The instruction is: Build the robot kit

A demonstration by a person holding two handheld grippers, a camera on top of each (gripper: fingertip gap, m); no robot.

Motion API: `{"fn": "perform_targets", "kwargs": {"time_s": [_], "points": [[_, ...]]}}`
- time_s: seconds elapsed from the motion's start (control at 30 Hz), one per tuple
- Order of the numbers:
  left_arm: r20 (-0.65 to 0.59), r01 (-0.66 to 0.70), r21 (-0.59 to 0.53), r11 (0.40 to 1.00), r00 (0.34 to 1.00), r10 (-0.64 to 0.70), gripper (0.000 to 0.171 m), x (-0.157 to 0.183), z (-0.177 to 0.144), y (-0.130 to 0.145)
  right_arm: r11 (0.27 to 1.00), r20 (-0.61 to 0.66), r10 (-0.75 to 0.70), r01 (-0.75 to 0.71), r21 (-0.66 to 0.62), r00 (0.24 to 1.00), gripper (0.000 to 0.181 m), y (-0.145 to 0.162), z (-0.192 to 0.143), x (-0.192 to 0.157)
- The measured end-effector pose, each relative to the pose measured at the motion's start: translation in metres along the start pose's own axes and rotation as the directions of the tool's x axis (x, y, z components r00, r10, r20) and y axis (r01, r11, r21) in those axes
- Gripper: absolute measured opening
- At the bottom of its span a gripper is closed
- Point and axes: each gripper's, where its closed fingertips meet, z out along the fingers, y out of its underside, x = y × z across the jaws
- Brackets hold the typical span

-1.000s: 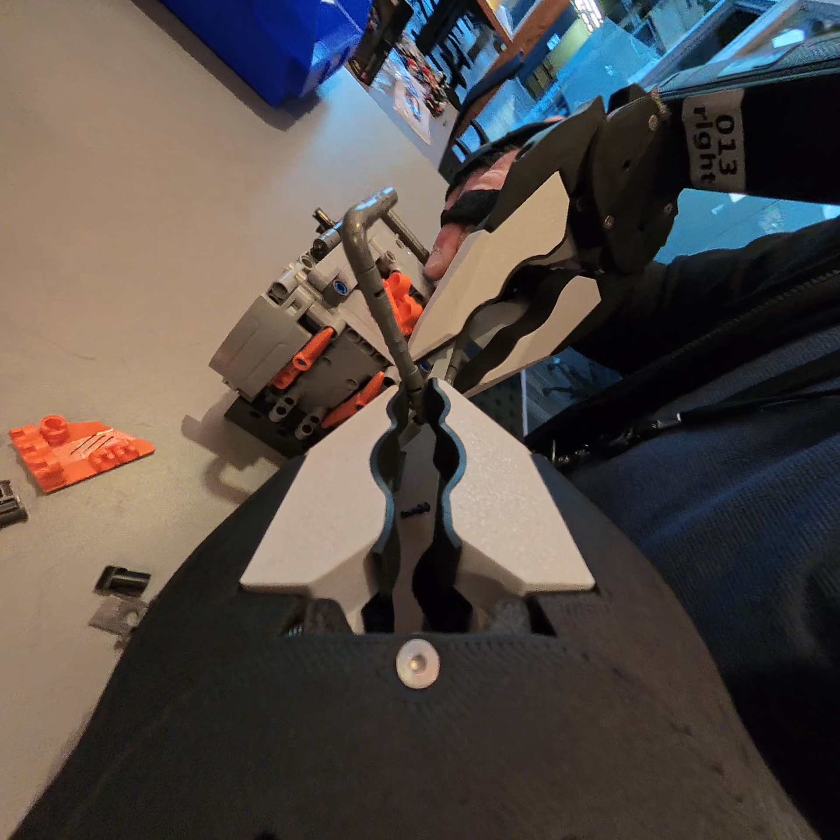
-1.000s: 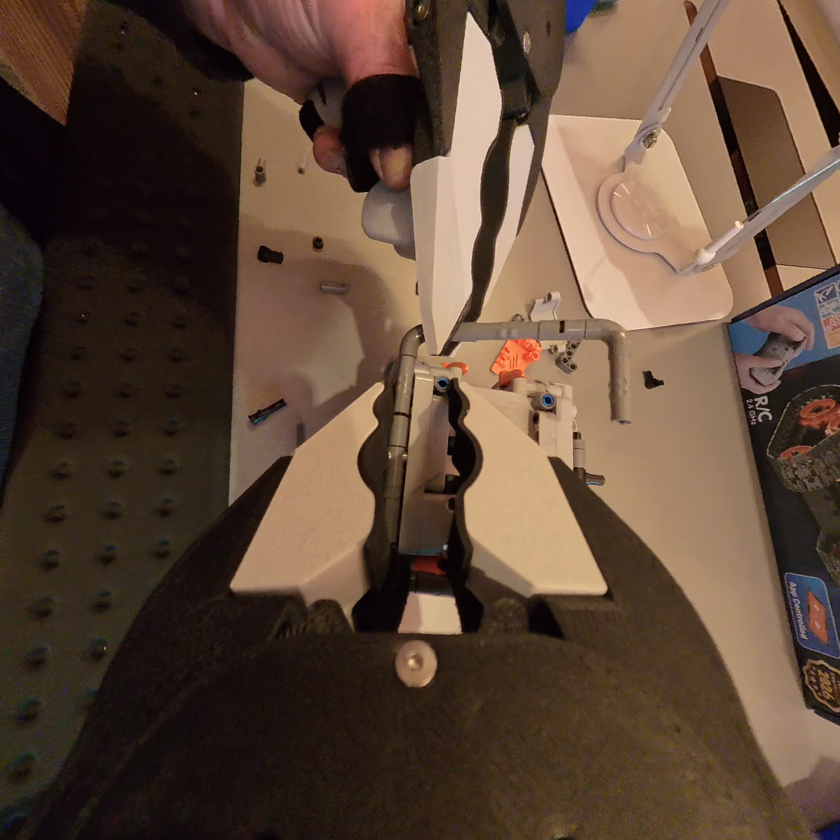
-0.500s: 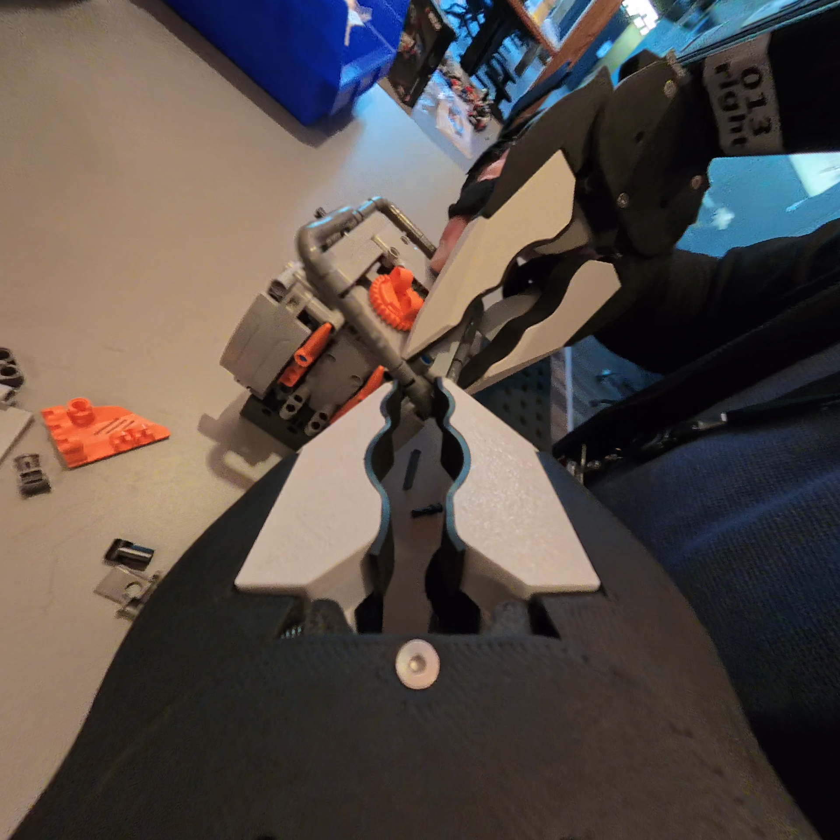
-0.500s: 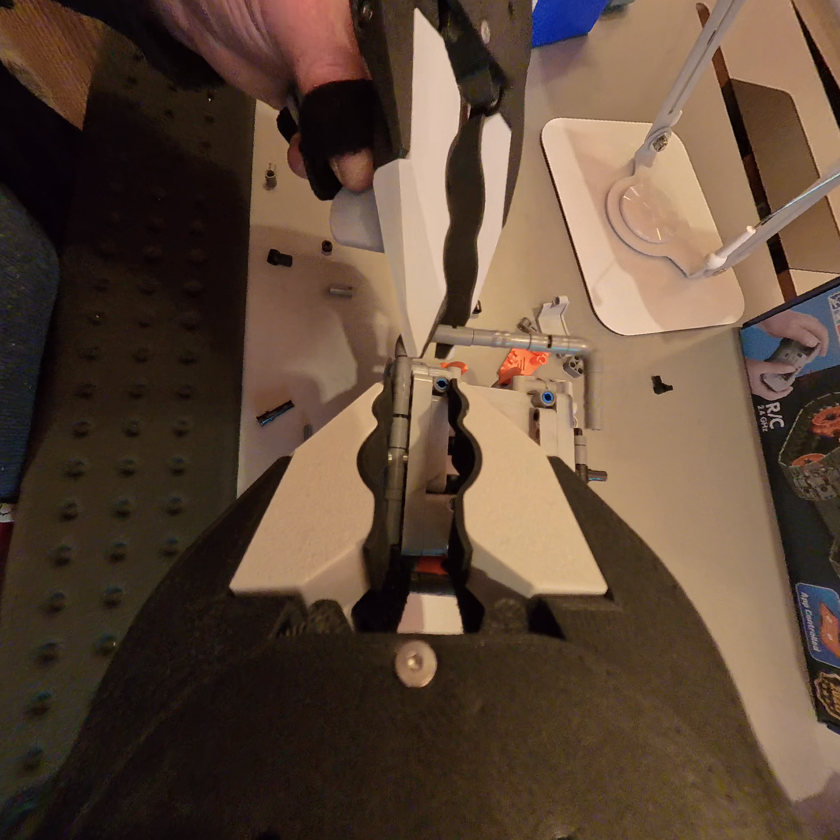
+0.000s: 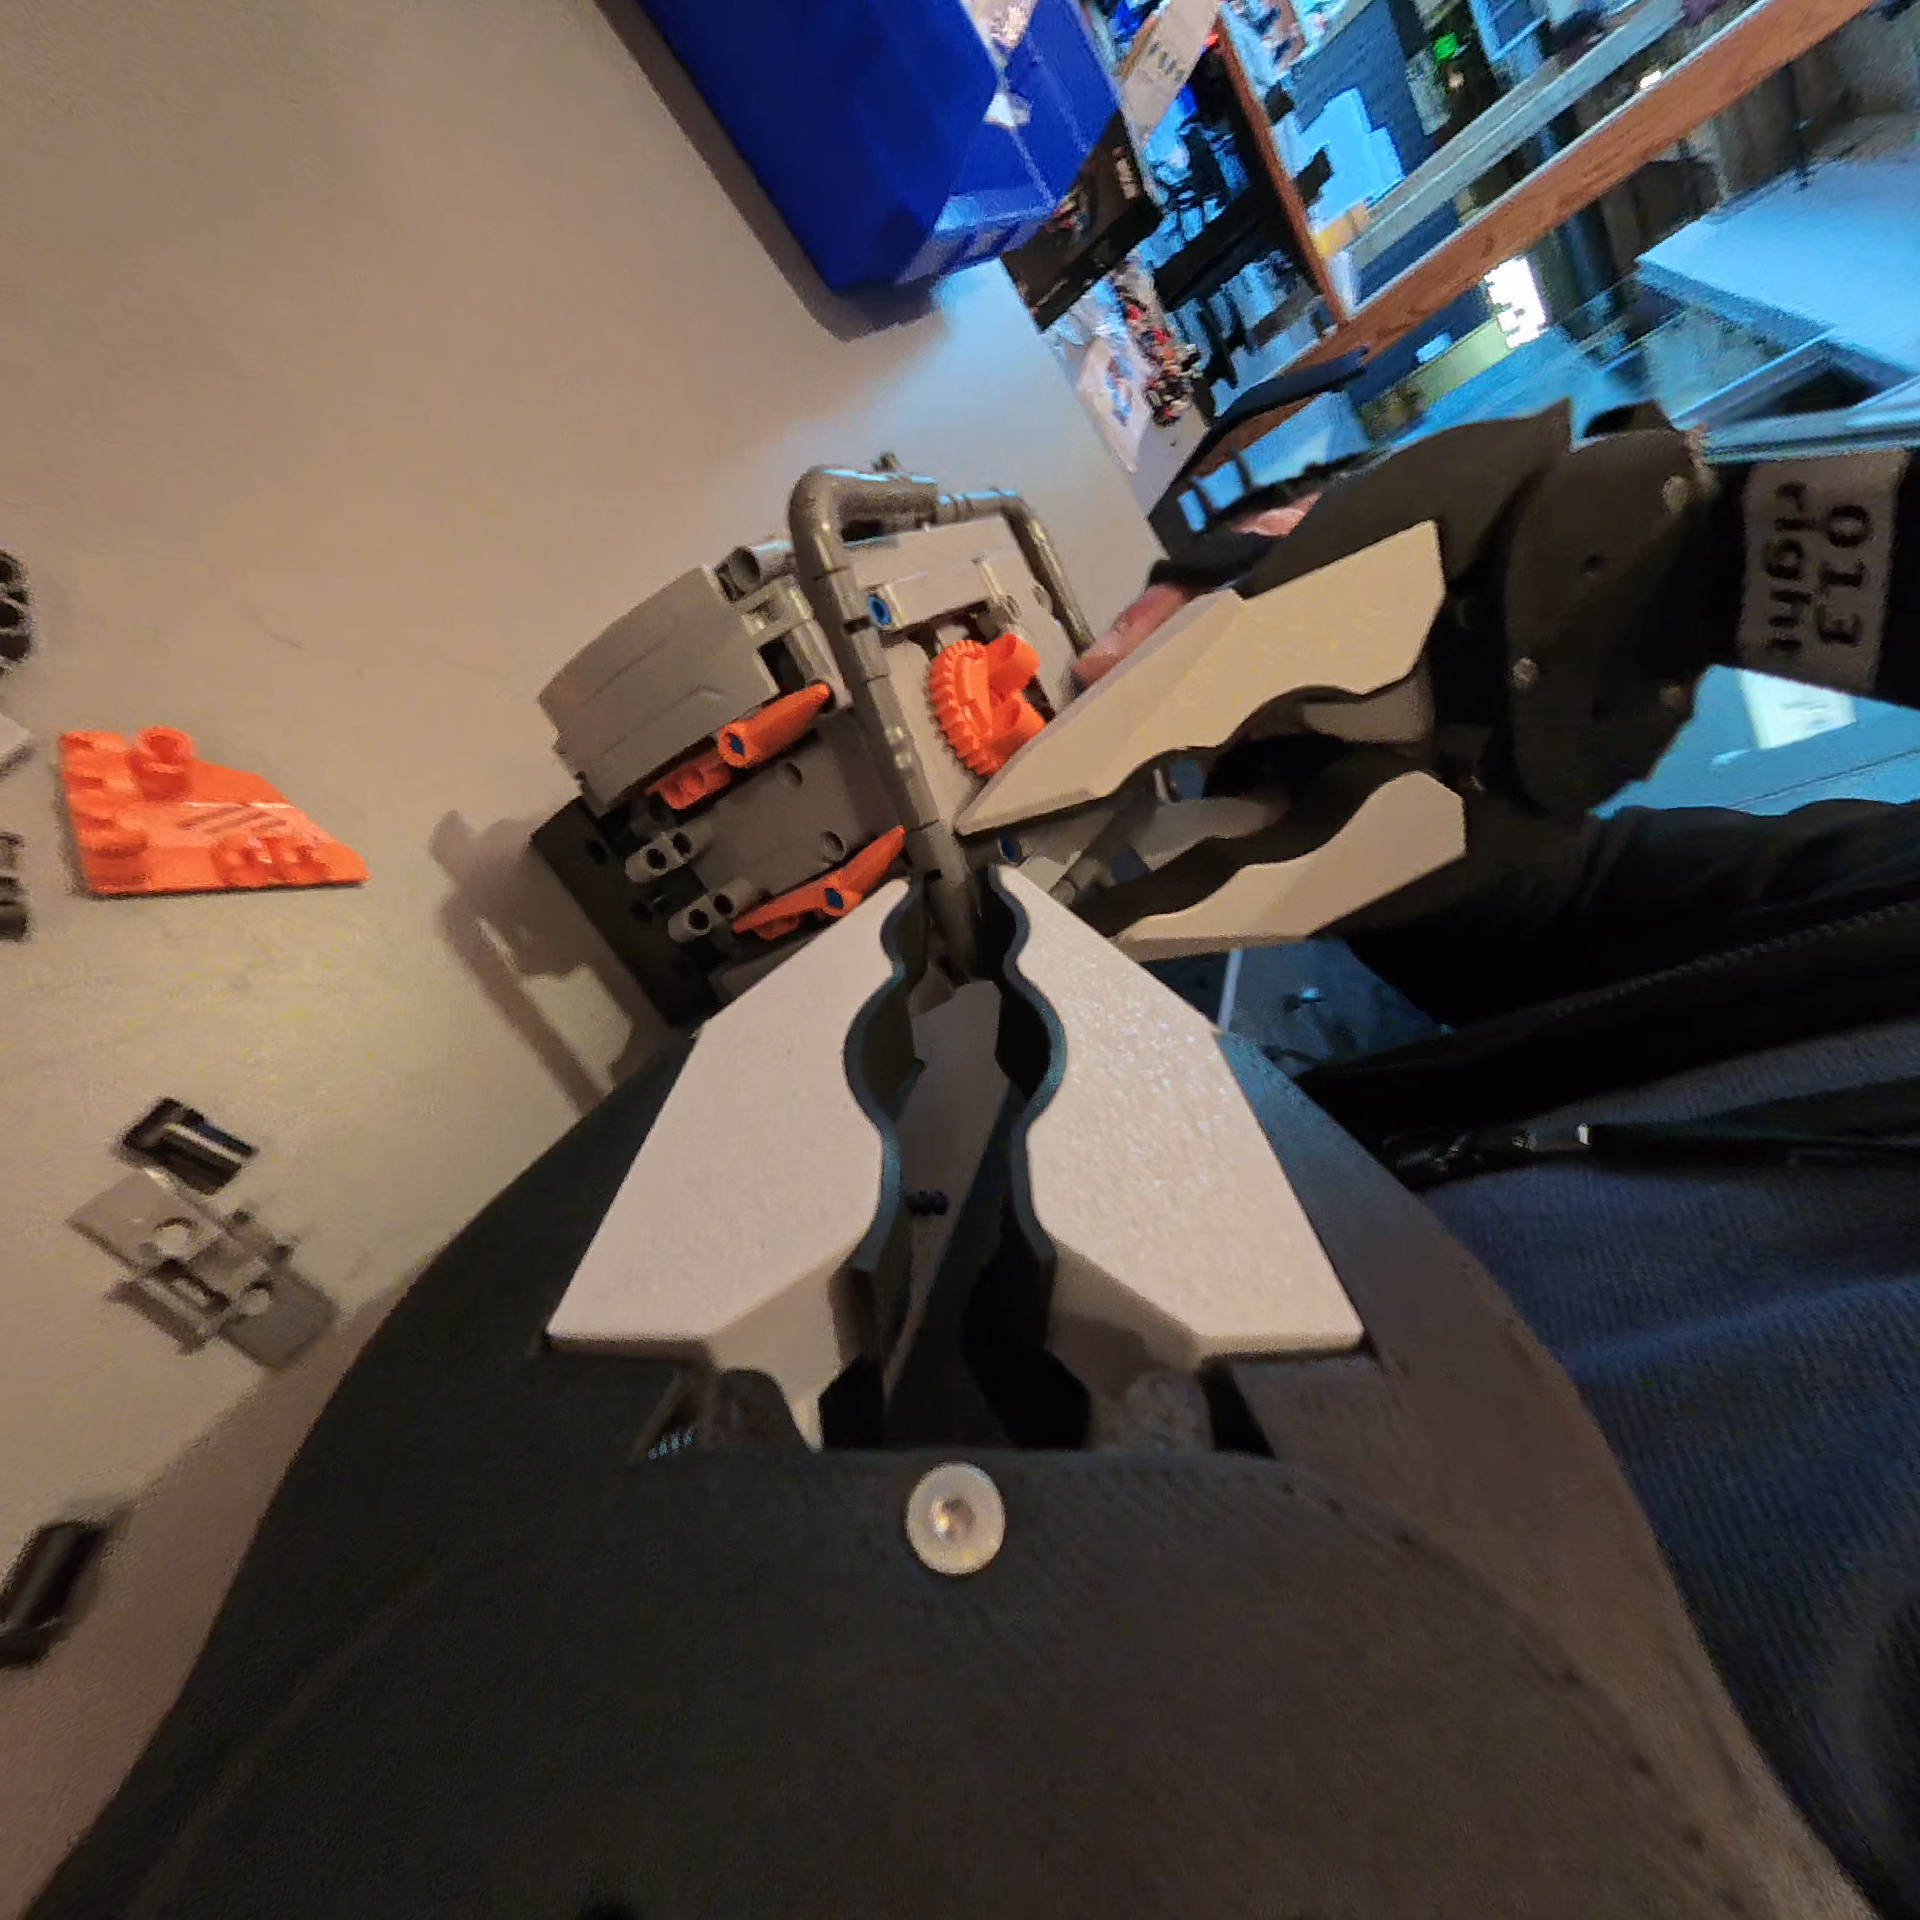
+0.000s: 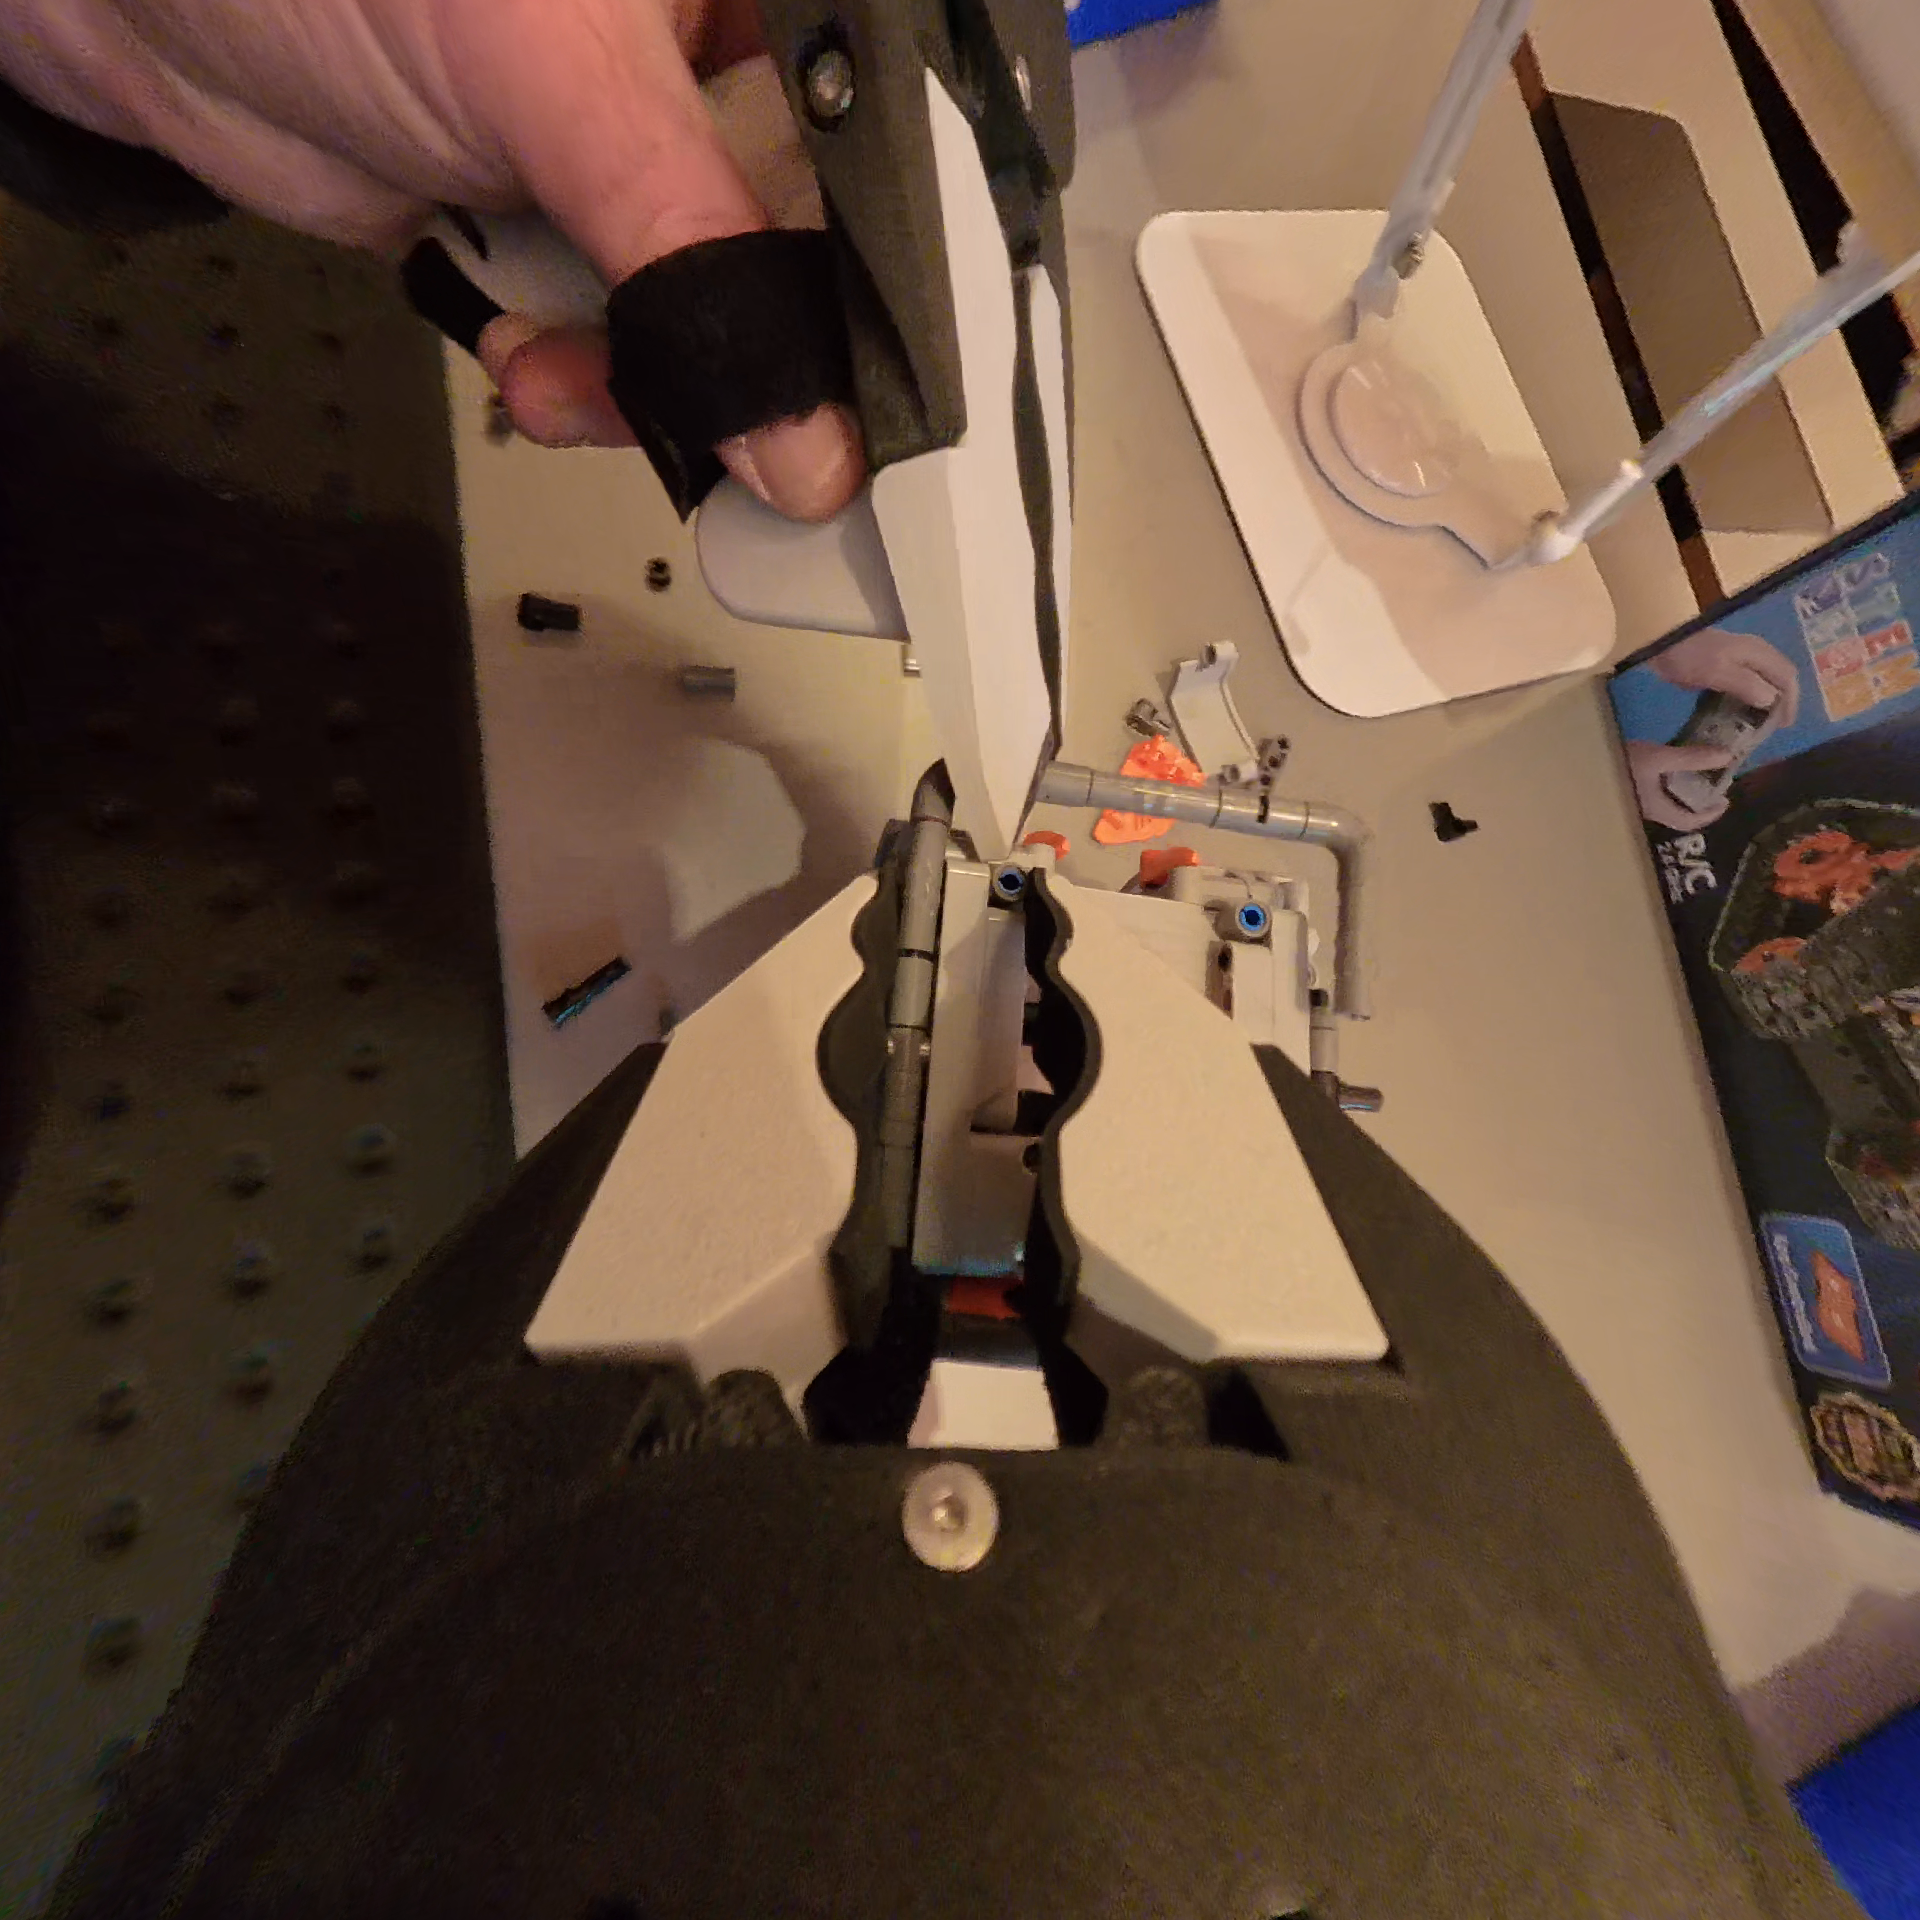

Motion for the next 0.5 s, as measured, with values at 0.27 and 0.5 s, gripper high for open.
{"fn": "perform_targets", "kwargs": {"time_s": [0.27,0.5], "points": [[0.404,-0.353,-0.213,0.911,0.817,0.412,0.005,-0.029,-0.011,-0.022,0.987,-0.175,0.150,-0.158,-0.033,0.973,0.022,-0.007,0.015,0.023],[0.485,-0.432,-0.295,0.852,0.700,0.523,0.005,-0.039,-0.015,-0.029,0.978,-0.224,0.195,-0.206,-0.027,0.955,0.021,-0.010,0.019,0.030]]}}
